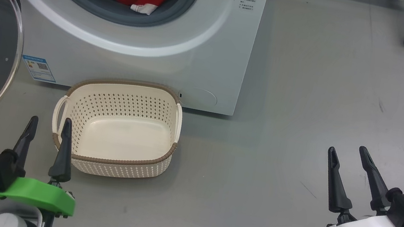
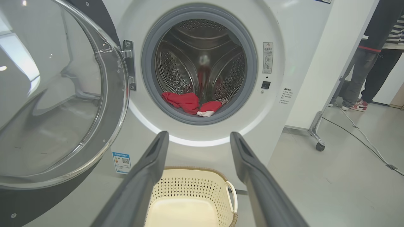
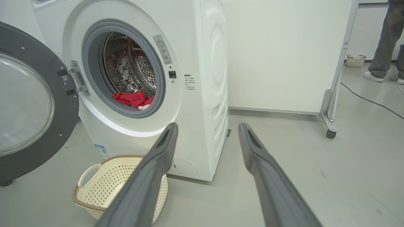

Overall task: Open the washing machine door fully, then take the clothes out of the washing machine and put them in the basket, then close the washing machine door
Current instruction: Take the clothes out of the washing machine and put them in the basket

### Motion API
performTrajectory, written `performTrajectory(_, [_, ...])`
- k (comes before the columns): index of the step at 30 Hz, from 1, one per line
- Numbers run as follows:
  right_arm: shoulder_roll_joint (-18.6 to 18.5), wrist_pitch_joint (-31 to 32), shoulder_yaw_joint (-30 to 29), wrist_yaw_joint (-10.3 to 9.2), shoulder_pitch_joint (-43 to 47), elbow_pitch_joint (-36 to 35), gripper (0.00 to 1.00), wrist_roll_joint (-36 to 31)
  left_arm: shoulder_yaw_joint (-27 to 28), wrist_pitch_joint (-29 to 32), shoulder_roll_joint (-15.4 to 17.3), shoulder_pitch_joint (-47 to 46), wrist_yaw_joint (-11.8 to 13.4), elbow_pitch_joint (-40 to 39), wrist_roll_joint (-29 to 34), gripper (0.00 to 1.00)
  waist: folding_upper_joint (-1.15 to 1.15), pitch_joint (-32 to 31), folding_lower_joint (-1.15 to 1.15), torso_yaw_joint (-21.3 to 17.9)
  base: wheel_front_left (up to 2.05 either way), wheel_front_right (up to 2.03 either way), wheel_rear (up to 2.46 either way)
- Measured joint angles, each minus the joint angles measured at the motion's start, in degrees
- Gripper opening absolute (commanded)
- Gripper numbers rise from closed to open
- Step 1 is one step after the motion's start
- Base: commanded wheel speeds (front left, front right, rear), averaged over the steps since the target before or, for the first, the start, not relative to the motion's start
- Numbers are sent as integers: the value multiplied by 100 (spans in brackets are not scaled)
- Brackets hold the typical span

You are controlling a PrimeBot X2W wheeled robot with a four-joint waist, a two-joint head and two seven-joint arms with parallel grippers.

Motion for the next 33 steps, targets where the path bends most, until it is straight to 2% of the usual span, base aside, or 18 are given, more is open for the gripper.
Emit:
performTrajectory(21, [25,-1,-33,2,2,-42,100,-9,64,0,-18,58,37,-252,85,100,0,56,0,24,1,-1,0])
performTrajectory(33, [40,-1,-65,7,3,-48,100,-11,15,0,-21,79,-10,-319,93,100,0,101,0,37,40,-40,0])
